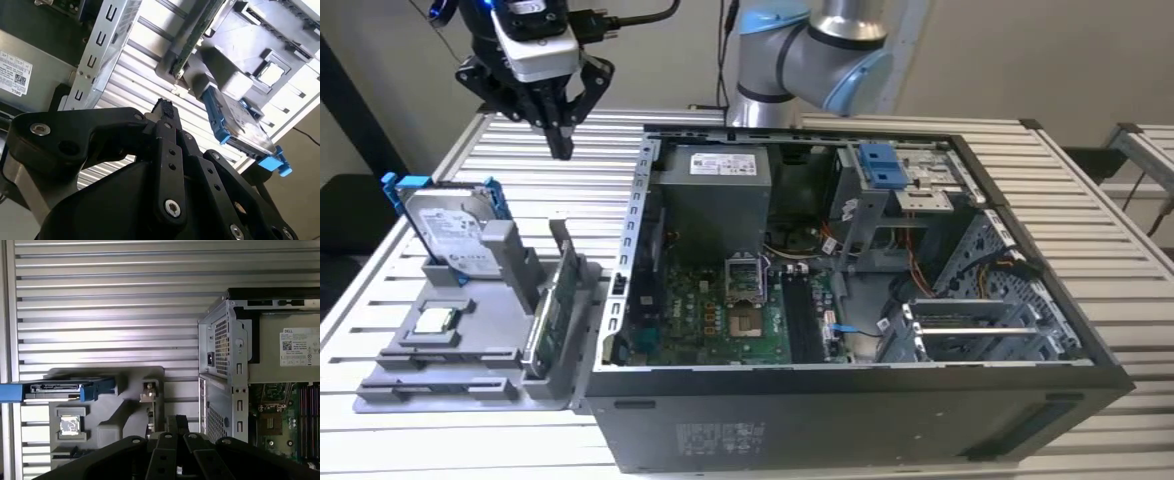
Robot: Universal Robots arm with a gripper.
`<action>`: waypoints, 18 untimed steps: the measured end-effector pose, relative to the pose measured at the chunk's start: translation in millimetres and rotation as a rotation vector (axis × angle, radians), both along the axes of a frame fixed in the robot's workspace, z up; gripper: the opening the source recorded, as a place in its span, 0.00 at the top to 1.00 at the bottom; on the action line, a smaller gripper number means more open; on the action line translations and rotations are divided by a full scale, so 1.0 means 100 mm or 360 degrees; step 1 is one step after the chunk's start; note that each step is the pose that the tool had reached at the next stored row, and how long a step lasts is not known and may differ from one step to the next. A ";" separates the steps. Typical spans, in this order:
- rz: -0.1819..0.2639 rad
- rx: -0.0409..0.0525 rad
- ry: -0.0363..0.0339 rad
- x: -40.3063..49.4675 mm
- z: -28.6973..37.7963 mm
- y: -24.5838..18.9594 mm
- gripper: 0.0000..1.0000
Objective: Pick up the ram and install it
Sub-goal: 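Reach for the ram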
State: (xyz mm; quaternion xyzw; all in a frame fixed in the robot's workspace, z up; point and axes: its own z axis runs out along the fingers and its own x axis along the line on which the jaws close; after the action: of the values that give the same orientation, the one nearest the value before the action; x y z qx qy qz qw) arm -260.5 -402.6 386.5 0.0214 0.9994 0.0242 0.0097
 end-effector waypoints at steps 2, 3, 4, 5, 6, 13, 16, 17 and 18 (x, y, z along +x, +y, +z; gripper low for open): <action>0.0001 0.0000 0.0000 -0.040 -0.002 -0.001 0.89; 0.0002 0.0000 0.0000 -0.062 -0.002 -0.003 0.89; 0.0002 0.0000 0.0000 -0.083 -0.003 -0.005 0.89; 0.0002 0.0000 0.0000 -0.106 -0.004 -0.007 0.89; 0.0003 0.0000 0.0000 -0.129 -0.004 -0.008 0.89; 0.0005 0.0000 0.0006 -0.282 -0.009 -0.022 0.89; 0.0007 0.0000 0.0016 -0.346 -0.012 -0.026 0.89; 0.0008 0.0000 0.0019 -0.367 -0.013 -0.026 0.89; 0.0008 0.0000 0.0022 -0.391 -0.015 -0.027 0.89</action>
State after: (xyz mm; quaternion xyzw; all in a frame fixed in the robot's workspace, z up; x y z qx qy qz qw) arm -299.5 -405.2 385.1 0.0190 0.9995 0.0240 0.0027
